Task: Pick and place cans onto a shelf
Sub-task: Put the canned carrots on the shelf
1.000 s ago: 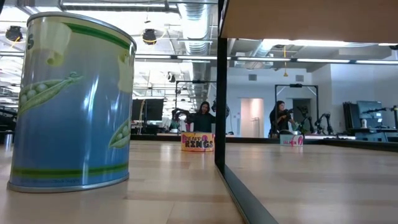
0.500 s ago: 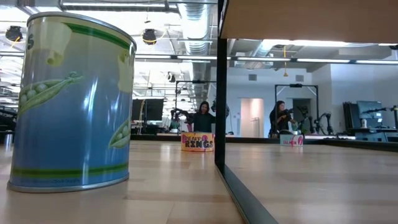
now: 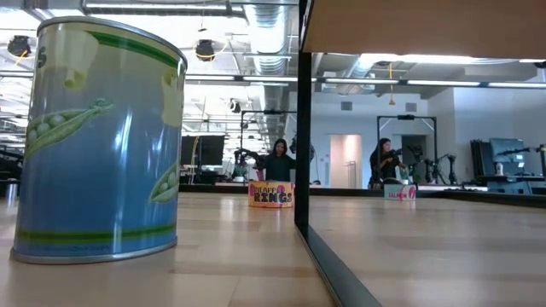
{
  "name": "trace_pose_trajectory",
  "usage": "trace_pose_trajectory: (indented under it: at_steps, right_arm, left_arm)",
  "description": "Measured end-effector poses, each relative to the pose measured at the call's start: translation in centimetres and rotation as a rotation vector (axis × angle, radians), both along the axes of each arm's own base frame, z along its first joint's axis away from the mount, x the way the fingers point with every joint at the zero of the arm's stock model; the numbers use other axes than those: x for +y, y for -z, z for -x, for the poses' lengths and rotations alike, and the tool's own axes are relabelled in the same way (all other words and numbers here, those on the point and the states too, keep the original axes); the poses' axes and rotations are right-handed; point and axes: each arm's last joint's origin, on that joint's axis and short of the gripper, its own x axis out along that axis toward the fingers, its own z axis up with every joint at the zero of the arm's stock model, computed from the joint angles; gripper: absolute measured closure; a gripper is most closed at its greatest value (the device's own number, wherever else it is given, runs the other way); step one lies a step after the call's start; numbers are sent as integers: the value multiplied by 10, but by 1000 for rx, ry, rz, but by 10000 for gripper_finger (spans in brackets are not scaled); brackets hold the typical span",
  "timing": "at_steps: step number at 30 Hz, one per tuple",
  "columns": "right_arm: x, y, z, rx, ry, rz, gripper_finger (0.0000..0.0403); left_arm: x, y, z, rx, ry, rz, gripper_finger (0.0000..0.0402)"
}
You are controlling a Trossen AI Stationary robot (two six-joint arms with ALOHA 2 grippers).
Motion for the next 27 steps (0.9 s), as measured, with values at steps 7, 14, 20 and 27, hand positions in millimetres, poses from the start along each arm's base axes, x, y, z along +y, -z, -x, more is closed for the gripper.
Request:
trace_pose_trajectory:
  at_steps: [7,14,20,27]
  right_arm:
    - [-3,4,-18,45,-58,66,397]
    - [-2,6,-15,87,-51,52,397]
    - [3,6,-8,143,-64,-2,397]
    - [13,4,3,207,-63,-110,397]
  left_arm:
    - [12,1,20,-13,-64,20,401]
    - [11,1,22,-9,-73,43,401]
    - [11,2,21,-7,-78,42,401]
    - [11,2,21,-5,-77,41,401]
